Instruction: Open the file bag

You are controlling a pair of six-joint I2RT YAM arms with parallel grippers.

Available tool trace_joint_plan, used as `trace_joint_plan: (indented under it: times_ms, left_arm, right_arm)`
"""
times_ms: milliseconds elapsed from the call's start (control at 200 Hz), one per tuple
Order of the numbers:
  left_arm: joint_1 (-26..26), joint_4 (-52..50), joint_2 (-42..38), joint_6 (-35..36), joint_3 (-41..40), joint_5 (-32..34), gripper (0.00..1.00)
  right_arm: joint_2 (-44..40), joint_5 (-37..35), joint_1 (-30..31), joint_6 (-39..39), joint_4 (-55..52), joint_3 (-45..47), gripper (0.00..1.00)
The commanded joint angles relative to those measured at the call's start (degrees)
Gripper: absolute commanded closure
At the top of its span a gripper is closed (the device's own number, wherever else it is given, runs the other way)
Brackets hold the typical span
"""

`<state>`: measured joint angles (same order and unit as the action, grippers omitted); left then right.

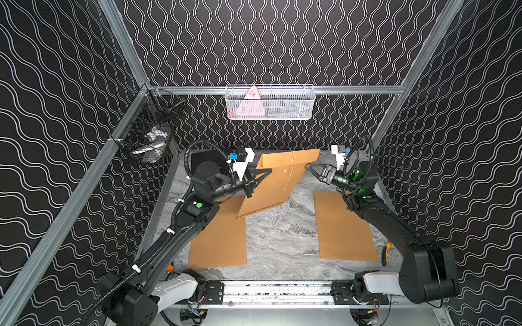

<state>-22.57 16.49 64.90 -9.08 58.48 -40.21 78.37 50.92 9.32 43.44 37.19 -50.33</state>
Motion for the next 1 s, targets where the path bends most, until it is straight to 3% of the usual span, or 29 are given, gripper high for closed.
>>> trace_joint_plan:
  times_ms: [0,636,821,996]
  left_arm:
    - [-0.12,3.33,-0.22,-0.76,-0.46,-1.16,1.0]
    - [-0.2,2.07,-0.4,-2.36,-1.0,-4.86,1.0]
    - [-0.2,1.04,-0.3,-1.9,-1.24,-5.15,1.0]
    - [-0.22,0.99,-0.09,-1.9,-1.7,-4.89,1.0]
  right_arm:
    - [0.94,1.89,0.05,4.15,8.74,-0.84,0.38]
    - [1.91,6.62,-0.09,9.03,22.94,-2.85,0.37]
    - [4.42,8.54,-0.52,16.0,32.72,-3.81,0.37]
    - [8.7,9.74,-1.31,25.69,44.68,-5.4,0.44]
